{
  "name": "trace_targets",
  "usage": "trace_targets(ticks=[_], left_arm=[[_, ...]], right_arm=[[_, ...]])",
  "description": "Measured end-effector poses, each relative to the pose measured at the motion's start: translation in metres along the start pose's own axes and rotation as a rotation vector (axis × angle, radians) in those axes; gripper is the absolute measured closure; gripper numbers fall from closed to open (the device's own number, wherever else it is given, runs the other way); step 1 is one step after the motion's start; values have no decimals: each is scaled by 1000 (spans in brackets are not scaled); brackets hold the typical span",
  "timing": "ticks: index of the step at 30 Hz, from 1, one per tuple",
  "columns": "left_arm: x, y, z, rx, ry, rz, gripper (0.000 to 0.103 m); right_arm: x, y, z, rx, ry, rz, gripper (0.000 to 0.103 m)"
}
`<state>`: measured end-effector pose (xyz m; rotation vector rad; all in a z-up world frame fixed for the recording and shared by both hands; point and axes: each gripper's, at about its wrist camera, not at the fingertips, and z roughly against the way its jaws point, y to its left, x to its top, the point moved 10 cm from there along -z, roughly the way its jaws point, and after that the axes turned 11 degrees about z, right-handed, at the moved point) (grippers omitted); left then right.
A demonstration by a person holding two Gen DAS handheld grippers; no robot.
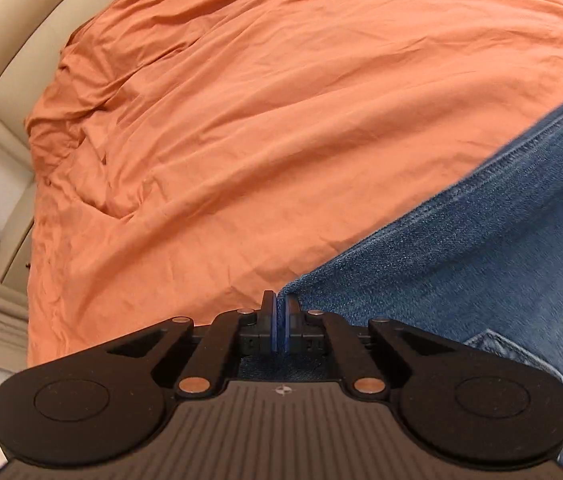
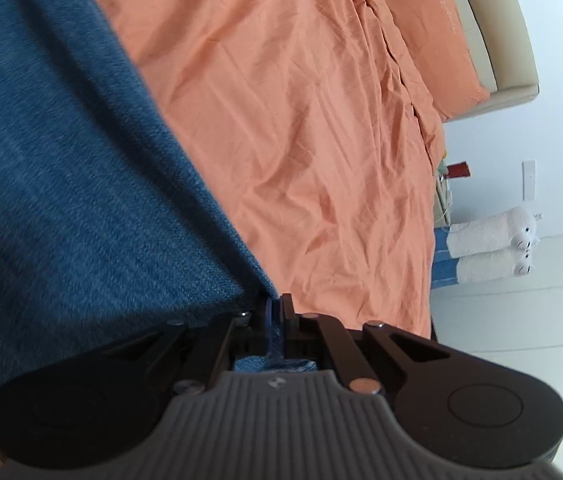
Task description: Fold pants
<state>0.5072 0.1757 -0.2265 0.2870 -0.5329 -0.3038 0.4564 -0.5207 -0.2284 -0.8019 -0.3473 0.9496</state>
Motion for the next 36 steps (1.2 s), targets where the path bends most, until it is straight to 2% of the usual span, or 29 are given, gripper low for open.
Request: trace_targets(ticks=[7,11,13,14,15,16,17,18,19,24,26,27,31,34,36], left_arm=[[2,-4,-22,32,-3,10,99],[-4,-11,-33,38,29,4,98],[-5,-12,-31,73,13,-5,84],[-5,-11,-27,89,-1,-2,68],[-5,-8,-21,105,-10,9,57],[-4,-5,-14,111,-27,27,35],[-4,-3,-5,104,-48,46,26],[-4,-2,5,95,-66,66,27],[-5,0,15,93,-76,90,29],[-17,-14,63,42,-102,190,30],[-26,-25,80,5,-101,235,32],[-30,-30,86,-18,-96,255,32],[-50,-56,111,-77,-86,290,32],[-67,-71,122,-98,-72,313,35],[-76,-77,127,-111,-64,356,37]], right_arm=[[18,11,-41,33,37,11,103],[19,17,-52,48,47,-10,103],[18,16,-52,57,49,-35,103],[17,13,-50,59,44,-62,103],[15,8,-46,64,42,-98,100],[11,1,-41,66,39,-144,87],[7,-7,-35,64,30,-196,69],[1,-15,-27,69,17,-253,64],[-7,-24,-18,74,6,-317,62],[-64,-43,25,151,-31,-645,65],[-91,-40,39,189,-31,-784,74],[-105,-36,43,212,-26,-862,75],[-154,-7,48,362,-55,-1267,75],[-169,15,42,498,-116,-1521,76],[-170,25,33,504,-115,-1588,76]])
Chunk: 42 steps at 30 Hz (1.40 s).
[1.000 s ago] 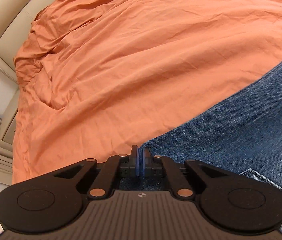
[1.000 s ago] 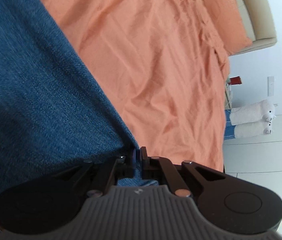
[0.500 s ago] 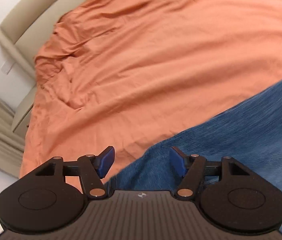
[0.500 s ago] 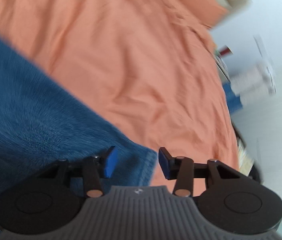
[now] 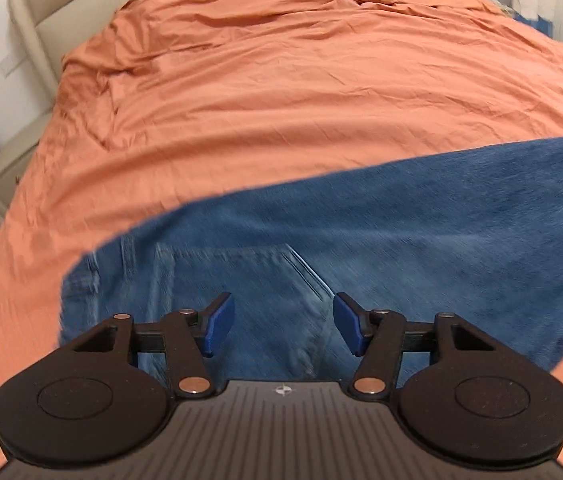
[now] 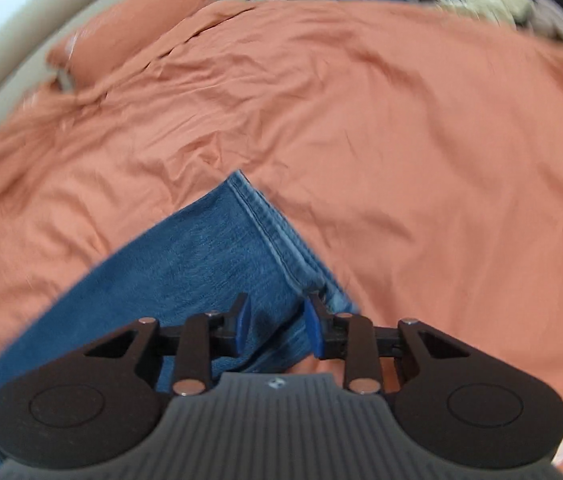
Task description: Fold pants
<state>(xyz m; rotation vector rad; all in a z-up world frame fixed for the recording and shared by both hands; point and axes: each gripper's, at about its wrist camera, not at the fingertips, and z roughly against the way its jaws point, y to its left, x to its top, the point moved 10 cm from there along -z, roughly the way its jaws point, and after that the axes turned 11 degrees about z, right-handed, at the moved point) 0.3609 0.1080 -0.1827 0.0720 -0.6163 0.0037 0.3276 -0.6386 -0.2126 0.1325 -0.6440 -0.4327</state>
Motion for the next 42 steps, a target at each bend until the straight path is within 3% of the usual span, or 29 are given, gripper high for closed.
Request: trace_targets(ticks=[3,5,9,12,18,21,25,29,34,39,40,42], left_arm=[[-11,-5,9,-20,3,63,38],[-17,-9,16,-21,2,66,38],[-29,-14,28,-13,-3,61,38],[-37,-20,34,-15,8,42,40],[-52,-26,55,-13,6,-39,40],[-61,-26,62,-23,19,-76,40],[-83,-34,60,-42,49,-131,40],[-108,-59,50,-147,88,-138,40],[-113,-88,32,-161,28,-67,38],[-115,-96,11,-52,-20,-24,36],[-114,-95,11,-23,-44,-26,37],[-111,-94,15,27,-75,-34,67]], right_arm=[[-8,-12,-15,33,6,-129,77],[-3,-13,-14,78,-12,-168,103],[15,-4,18,77,-100,-62,103],[8,-5,18,35,-81,-10,103],[-14,-23,-14,-20,-10,-64,103],[-13,-15,-7,-64,-16,15,103],[-15,13,14,-99,-39,205,92],[-32,45,28,-76,-46,341,91],[-57,87,32,-51,-56,483,88],[-75,120,31,-73,-69,621,71],[-77,123,31,-73,-71,636,71],[-79,129,29,-69,-72,653,71]])
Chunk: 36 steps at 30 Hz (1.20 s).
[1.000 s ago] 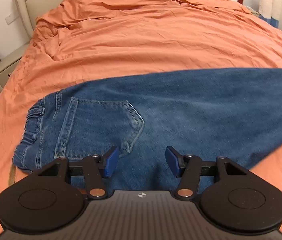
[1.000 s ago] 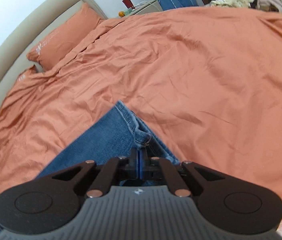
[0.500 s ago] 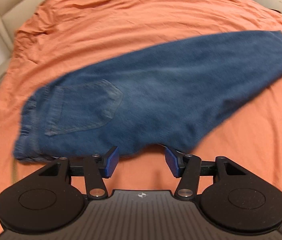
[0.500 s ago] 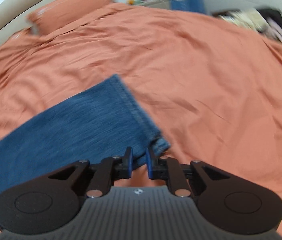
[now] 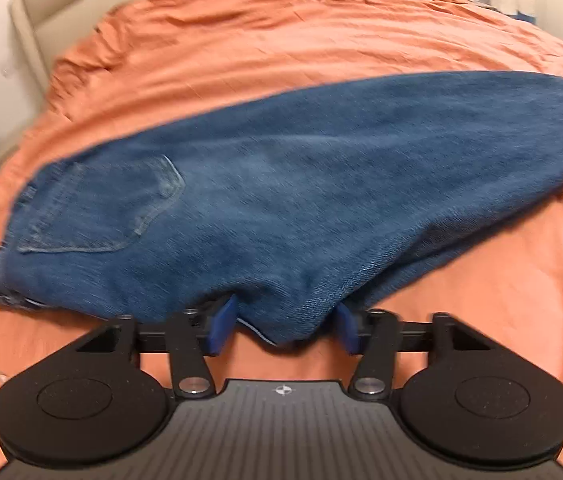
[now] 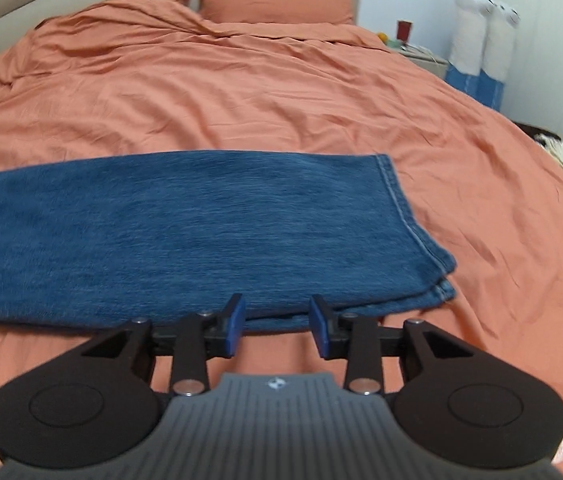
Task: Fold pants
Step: 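Grasp the leg hems of the jeans with the right tool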
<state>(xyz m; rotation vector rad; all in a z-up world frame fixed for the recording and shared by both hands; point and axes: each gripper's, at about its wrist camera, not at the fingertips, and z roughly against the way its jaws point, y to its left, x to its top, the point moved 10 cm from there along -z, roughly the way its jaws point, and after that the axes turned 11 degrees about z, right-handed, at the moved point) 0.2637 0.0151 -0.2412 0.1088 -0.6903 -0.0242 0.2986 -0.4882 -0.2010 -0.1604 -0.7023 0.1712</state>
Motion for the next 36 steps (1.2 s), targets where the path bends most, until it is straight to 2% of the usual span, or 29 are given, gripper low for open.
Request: trace_targets(ticks=[3,5,8,12,15,17,18,20,23,26,31,36], left_arm=[[2,-3,13,45,4,-60,92],[-4,-5,15,62,48,-104,97],[-18,1,1,47,127,-73,98],[-33,15,-15,13,243,37,103],[-29,27,-6,-42,259,118,103],[-26,34,3,-74,254,150,100],[-24,37,8,-90,247,168,97],[-18,47,18,-113,213,210,93],[-3,61,32,-137,151,262,93],[16,71,37,-143,103,298,92],[50,64,30,-155,70,276,91],[77,32,11,-194,65,237,90]], right_arm=[[0,4,-3,2,5,19,71],[1,3,-5,-11,7,33,70],[-1,-4,-9,-32,15,23,70],[-7,-16,-10,-32,28,-30,70],[-11,-23,-8,-37,32,-40,69],[-13,-30,-8,-29,30,-82,62],[-14,-36,-8,-21,26,-121,59],[-17,-48,-8,0,21,-216,44],[-23,-66,-7,51,13,-381,40],[-33,-87,-4,85,-7,-572,38],[-50,-126,-1,153,-85,-899,38],[-58,-143,-16,204,-103,-1053,40]])
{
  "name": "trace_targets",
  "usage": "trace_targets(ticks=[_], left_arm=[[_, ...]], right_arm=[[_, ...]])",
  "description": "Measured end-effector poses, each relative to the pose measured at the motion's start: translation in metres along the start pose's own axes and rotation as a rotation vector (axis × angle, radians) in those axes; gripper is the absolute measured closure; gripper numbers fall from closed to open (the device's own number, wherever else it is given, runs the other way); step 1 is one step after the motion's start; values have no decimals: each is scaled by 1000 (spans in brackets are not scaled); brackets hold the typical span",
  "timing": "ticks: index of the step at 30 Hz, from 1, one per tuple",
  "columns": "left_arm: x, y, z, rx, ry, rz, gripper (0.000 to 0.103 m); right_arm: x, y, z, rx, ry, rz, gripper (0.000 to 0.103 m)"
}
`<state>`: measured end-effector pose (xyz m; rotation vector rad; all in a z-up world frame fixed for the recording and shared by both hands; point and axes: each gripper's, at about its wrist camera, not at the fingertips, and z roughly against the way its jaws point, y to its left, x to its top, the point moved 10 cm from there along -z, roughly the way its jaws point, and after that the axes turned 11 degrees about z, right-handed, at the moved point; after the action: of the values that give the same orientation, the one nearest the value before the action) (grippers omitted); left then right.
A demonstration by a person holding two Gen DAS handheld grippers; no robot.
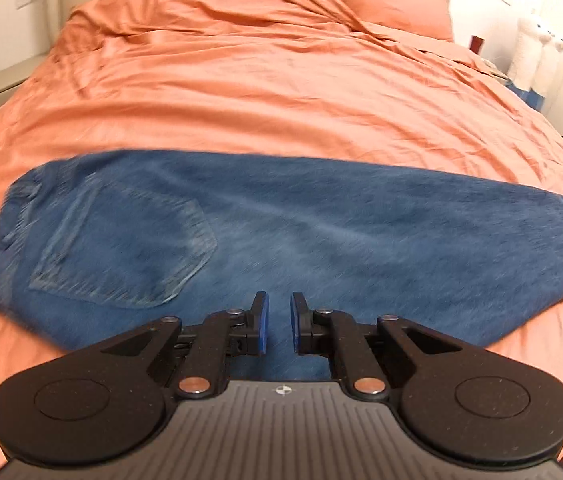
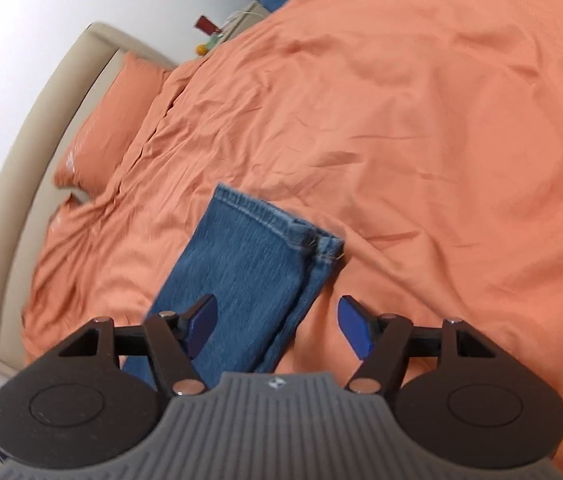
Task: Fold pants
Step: 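Grasp the leg hems of the jeans with the right tool, then lift the hems with the right tool and fold them toward the waistband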
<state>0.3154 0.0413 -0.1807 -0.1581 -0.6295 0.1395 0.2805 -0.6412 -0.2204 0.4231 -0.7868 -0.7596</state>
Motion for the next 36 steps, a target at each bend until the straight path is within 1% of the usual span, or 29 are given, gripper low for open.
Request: trace_targets(ticks=[1,6,8,9,10,11,12,14,15,16,17,19,20,21,22,24,27,29,31,36], left_arm=[[2,-9,-5,-7,3,-13,89],[5,-41,-30,-20,25,-59,87],[5,-48,-37,-18,35,-71,86],[5,-51,-39,-18,39,-77,86],[5,-53,-42,-16,41,-81,86],[5,-54,-44,-11,42,-84,86],[5,-54,-46,-5,44,-86,86],[6,-55,-48,3,45,-87,86],[7,-55,-48,-1,41,-89,86],[8,-57,-49,-10,40,-93,86],[10,-60,-50,-23,42,-101,86],[10,-69,-54,-49,55,-125,86],[9,-74,-57,-59,63,-140,86],[8,-82,-59,-73,70,-160,86],[6,-90,-62,-94,78,-182,86],[3,-111,-70,-132,95,-227,86],[1,-143,-88,-160,102,-302,86],[1,-165,-104,-178,107,-330,86],[3,-187,-118,-199,108,-352,86],[16,-239,-154,-237,101,-399,86]], right_arm=[[0,-1,-5,9,5,-11,44],[7,-8,-27,-14,11,6,49],[14,-14,-33,-32,5,17,57],[17,-17,-36,-38,3,13,58],[20,-21,-38,-43,1,2,64],[22,-25,-39,-43,2,-7,75],[24,-26,-40,-35,9,-8,82],[28,-20,-32,0,-12,16,90],[32,-11,-23,30,-46,59,91],[38,-2,-14,42,-81,117,93],[40,3,-9,36,-93,152,93],[39,-1,-12,10,-72,168,93],[36,-7,-20,-23,-43,177,93],[33,-16,-28,-53,-14,169,94],[29,-23,-35,-64,3,144,94],[27,-28,-41,-65,5,124,93],[27,-25,-40,-69,0,157,93],[28,-23,-37,-62,3,174,92],[30,-18,-32,-57,5,213,92],[32,-5,-32,-81,11,336,92]])
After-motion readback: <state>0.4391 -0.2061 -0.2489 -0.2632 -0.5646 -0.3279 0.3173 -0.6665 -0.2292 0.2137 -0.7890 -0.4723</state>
